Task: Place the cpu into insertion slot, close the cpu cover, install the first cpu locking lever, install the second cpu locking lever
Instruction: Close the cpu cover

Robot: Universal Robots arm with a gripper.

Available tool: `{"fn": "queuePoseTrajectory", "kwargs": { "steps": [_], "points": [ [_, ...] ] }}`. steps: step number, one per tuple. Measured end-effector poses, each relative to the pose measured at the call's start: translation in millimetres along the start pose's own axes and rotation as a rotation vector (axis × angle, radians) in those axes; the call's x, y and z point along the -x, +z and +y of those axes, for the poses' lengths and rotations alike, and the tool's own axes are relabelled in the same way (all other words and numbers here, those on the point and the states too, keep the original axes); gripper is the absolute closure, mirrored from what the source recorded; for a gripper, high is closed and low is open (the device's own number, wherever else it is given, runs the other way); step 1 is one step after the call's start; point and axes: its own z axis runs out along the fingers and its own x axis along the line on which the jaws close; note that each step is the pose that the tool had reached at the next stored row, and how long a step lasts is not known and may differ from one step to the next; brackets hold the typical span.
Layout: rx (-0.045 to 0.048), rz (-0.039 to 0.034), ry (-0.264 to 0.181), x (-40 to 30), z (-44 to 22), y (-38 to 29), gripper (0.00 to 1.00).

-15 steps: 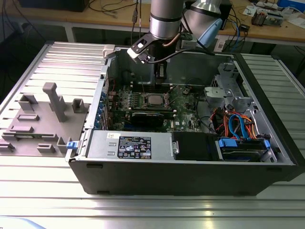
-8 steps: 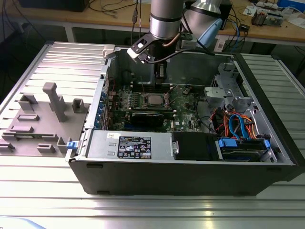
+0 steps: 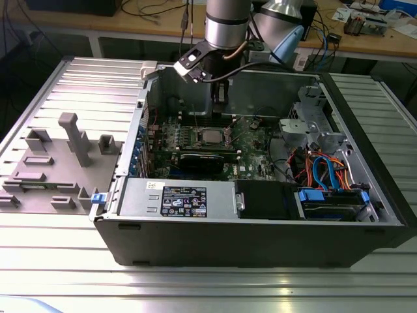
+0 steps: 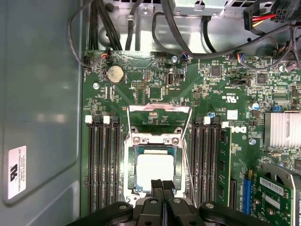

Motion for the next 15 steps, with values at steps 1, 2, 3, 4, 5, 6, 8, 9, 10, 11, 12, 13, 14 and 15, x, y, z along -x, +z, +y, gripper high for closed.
{"fn": "queuePoseTrajectory", "kwargs": {
  "steps": [1,2,3,4,5,6,8,9,10,11,12,13,14,15],
  "points": [
    [0.0,0.0,0.0,0.0,0.0,-1.1,0.89],
    [0.0,0.0,0.0,0.1,0.0,-2.4,0.89],
    [0.0,-0.0001,0.0,0.1,0.0,-4.0,0.89],
    [0.0,0.0,0.0,0.1,0.0,-5.1,0.89],
    [0.0,0.0001,0.0,0.2,0.0,-6.2,0.89],
    [0.0,0.0,0.0,0.2,0.0,-7.4,0.89],
    [0.0,0.0,0.0,0.3,0.0,-10.3,0.89],
    [0.0001,0.0002,0.0,0.3,0.0,-10.4,0.89],
    [0.0001,0.0002,0.0,0.3,0.0,-10.4,0.89],
    [0.0,0.001,0.0,0.3,0.0,-10.5,0.89],
    [0.0,0.0018,0.0,0.3,0.0,-10.5,0.89],
    [0.0,0.0018,0.0,0.3,0.1,-10.5,0.89],
    [0.0001,0.0019,0.0,0.4,0.2,-10.5,0.89],
    [0.0001,0.0019,0.0,0.4,0.5,-10.5,0.89]
  ]
}}
